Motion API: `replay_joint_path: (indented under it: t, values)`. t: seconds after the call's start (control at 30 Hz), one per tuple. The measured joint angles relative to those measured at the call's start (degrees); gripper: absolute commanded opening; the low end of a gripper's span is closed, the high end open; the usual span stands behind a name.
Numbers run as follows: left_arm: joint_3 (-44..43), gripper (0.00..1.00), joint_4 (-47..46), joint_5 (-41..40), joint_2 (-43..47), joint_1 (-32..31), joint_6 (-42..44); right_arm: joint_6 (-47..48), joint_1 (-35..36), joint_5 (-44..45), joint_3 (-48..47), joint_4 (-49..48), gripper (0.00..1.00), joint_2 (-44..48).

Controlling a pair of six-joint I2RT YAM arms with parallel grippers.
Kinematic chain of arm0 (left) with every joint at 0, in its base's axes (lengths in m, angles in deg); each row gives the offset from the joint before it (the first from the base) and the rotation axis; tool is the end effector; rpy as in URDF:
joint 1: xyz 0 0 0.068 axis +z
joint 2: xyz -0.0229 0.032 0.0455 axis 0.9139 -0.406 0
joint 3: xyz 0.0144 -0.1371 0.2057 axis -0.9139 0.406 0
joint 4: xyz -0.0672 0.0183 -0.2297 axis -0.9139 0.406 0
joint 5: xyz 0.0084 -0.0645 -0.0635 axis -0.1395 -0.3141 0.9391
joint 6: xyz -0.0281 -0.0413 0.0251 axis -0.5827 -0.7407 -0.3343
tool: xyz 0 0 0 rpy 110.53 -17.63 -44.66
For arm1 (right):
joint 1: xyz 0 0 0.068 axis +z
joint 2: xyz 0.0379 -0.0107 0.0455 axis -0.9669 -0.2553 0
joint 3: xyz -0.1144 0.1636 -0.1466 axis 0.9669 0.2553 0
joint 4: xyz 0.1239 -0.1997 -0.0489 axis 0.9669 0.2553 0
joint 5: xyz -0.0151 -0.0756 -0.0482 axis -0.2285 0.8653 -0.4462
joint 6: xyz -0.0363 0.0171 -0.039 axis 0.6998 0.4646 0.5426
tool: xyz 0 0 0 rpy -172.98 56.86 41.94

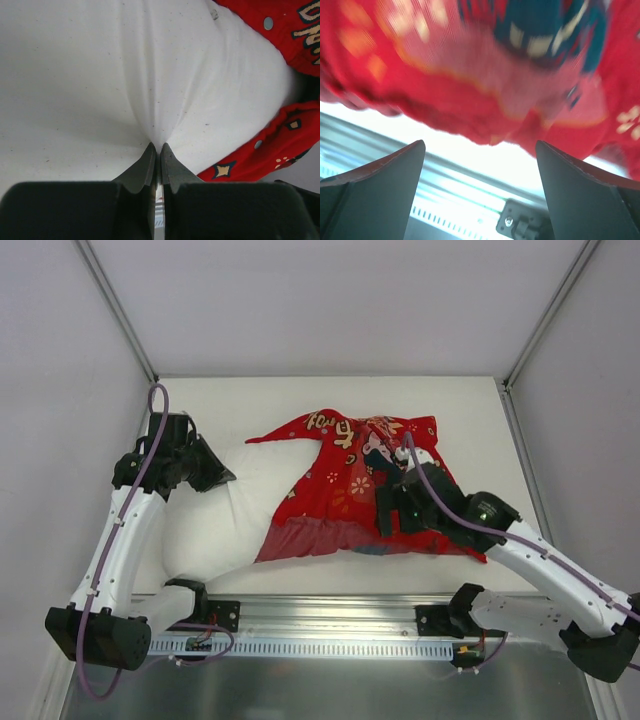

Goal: Remove the pillowcase from the pillow

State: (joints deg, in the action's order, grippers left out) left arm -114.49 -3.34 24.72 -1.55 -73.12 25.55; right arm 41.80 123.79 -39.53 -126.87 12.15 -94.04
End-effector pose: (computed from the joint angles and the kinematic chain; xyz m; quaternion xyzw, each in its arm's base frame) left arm 0.2003 -0.0324 0.3251 -0.2286 0.8866 -0.2420 0.3212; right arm 0.1285 0.1323 0.3156 -0.2456 0.8778 0.1084 0.3966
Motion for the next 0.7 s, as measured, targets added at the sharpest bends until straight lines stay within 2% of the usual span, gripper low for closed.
replay_joint_path:
  t: [0.13,0.33,0.43,0.47,0.5,0.53,0.63,0.7]
  values:
    - [0.0,0.00,0.0,0.1,0.0,0.0,0.0,-3.9,3.1,0.5,6.5,-0.4,0.96,0.5]
    - [0.0,0.00,0.0,0.1,0.0,0.0,0.0,-5.6,3.9,1.2,6.4,-3.3,0.98,-5.8]
    - [0.0,0.00,0.0,0.1,0.0,0.0,0.0,-5.1,3.8,2.0,6.4,-4.7,0.41,-8.3]
    - [0.0,0.00,0.0,0.1,0.0,0.0,0.0,-5.1,3.7,2.5,6.4,-4.9,0.16,-9.1]
    - [0.0,0.00,0.0,0.1,0.0,0.0,0.0,-5.1,3.3,2.9,6.4,-5.0,0.05,-9.7]
    - [0.0,0.00,0.0,0.1,0.0,0.0,0.0,-5.4,2.7,3.3,6.6,-5.0,0.01,-9.8]
    - [-0.2,0.00,0.0,0.1,-0.3,0.0,0.0,-5.3,-1.4,3.7,8.6,-5.4,0.01,-7.1]
    - [-1.0,0.00,0.0,0.1,-0.9,0.0,0.0,-4.6,-7.3,3.2,10.1,-4.7,0.01,-2.6]
